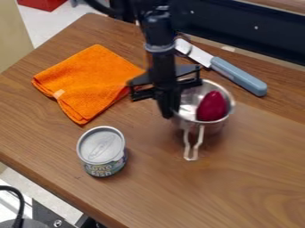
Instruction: Move the silver pot that has a red thing inside to the top of the wooden table
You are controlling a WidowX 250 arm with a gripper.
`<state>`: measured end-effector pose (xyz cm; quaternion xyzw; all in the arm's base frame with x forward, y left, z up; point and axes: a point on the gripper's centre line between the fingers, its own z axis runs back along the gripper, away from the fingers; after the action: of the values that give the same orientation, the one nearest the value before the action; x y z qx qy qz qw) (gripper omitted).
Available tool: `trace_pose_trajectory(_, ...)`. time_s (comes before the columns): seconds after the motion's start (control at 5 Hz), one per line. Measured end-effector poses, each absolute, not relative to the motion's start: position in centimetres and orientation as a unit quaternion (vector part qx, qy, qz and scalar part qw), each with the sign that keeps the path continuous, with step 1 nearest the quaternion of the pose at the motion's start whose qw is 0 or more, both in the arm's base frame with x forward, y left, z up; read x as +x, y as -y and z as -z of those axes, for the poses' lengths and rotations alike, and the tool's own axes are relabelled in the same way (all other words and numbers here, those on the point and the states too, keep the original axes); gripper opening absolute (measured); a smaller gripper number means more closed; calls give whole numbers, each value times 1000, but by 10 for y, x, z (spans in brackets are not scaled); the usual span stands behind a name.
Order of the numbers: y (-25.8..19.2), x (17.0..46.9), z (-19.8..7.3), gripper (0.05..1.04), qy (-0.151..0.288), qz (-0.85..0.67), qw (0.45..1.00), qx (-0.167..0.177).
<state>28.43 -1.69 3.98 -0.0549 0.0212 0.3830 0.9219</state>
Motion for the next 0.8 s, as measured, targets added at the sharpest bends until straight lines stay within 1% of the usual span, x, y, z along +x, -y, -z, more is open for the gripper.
trace_pose_trajectory(0.2,36,294,-46,58,-8,-383,921,-72)
trace_pose_trajectory(0.4,51,310,-50,58,15,-395,914,-85)
trace_pose_trajectory(0.6,56,320,-45,58,18,-411,907,-91)
trace_pose_trajectory(0.8,56,328,-42,58,39,-414,905,-92)
